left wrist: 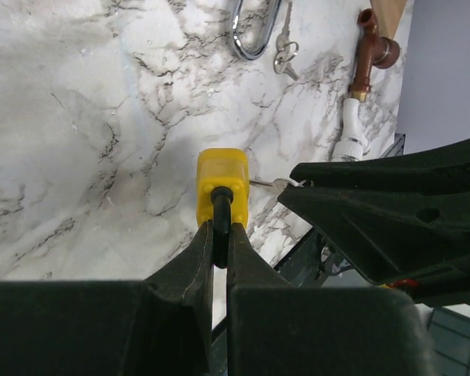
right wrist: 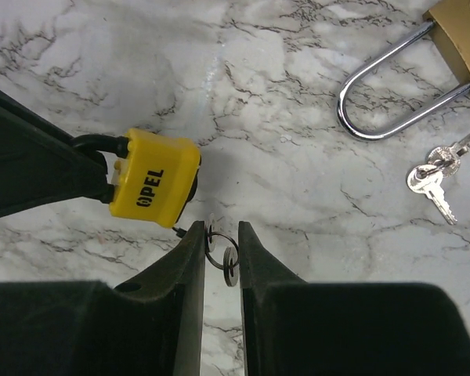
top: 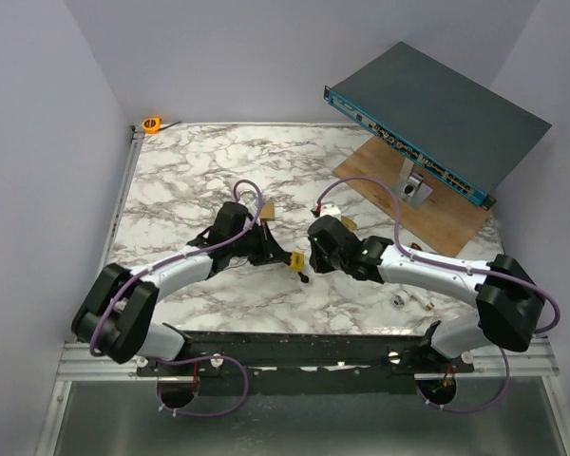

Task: Lock with the key
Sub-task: Place the lock at the center of the board.

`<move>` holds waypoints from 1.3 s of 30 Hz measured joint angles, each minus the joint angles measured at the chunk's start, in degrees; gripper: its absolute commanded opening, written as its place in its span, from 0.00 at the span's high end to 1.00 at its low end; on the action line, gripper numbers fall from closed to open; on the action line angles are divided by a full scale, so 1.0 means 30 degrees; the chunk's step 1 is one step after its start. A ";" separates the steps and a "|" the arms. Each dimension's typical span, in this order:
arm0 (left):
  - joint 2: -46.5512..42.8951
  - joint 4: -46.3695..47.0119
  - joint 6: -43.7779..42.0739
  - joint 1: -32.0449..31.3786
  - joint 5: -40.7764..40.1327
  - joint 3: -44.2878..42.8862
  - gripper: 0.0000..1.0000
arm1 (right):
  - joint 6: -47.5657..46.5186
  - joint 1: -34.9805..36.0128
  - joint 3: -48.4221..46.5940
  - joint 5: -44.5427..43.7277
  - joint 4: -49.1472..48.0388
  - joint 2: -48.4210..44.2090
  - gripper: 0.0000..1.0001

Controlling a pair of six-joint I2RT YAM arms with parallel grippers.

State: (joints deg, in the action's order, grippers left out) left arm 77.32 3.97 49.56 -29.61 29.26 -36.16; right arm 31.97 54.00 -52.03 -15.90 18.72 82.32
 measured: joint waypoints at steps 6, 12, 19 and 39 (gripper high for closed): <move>0.2674 0.2616 0.0991 -0.0393 0.0350 0.0532 1.00 | 0.0393 -0.0007 0.0357 -0.0036 -0.0743 0.1392 0.99; 0.3628 0.3577 0.1355 -0.0423 0.0386 0.0539 0.85 | 0.0699 -0.0007 0.0437 -0.0044 -0.1253 0.2390 0.98; 0.3708 0.3002 0.0984 -0.0423 -0.0058 0.0408 0.73 | 0.0918 -0.0036 0.0444 -0.0066 -0.1428 0.2579 0.88; 0.3257 -0.0357 -0.0350 -0.0423 -0.1690 -0.0634 0.55 | 0.1035 -0.0036 0.0437 -0.0153 -0.1399 0.2521 0.61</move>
State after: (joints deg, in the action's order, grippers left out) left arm 87.09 2.90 48.51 -30.87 24.18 -38.06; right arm 35.07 53.89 -50.72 -16.36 14.52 89.89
